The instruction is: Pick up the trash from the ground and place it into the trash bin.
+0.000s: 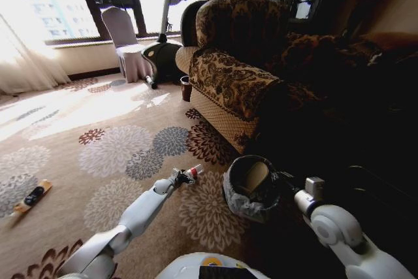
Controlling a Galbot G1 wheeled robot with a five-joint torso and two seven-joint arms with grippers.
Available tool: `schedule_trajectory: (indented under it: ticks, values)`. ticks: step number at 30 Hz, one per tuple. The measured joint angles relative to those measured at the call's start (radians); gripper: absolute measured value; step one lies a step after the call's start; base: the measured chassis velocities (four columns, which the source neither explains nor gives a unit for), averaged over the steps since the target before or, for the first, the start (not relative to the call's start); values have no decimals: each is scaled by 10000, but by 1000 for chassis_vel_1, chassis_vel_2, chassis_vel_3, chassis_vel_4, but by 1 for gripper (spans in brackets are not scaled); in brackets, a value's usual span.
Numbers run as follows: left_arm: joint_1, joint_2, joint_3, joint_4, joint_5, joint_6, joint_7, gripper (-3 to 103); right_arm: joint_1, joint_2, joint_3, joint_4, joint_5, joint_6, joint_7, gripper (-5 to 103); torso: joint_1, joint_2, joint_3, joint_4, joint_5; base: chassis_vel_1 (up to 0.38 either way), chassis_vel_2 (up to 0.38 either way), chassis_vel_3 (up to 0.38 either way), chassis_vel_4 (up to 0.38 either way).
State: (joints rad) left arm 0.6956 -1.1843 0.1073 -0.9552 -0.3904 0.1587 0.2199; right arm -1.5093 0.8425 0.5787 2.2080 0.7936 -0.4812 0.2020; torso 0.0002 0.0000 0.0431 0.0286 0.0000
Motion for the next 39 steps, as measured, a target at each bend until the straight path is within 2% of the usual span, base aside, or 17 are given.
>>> schedule_trajectory:
  ticks: [13, 39]
  values:
    - [58, -62, -10, -7, 23, -1, 27, 100, 36, -9, -12, -87, -54, 42, -127, 2, 0, 0, 0, 0, -1, 0, 0, 0, 0]
    - [-292, -475, 0, 949, 575, -310, 228, 100, 37, -62, 40, -85, -11, 89, -194, 2, 0, 0, 0, 0, -1, 0, 0, 0, 0]
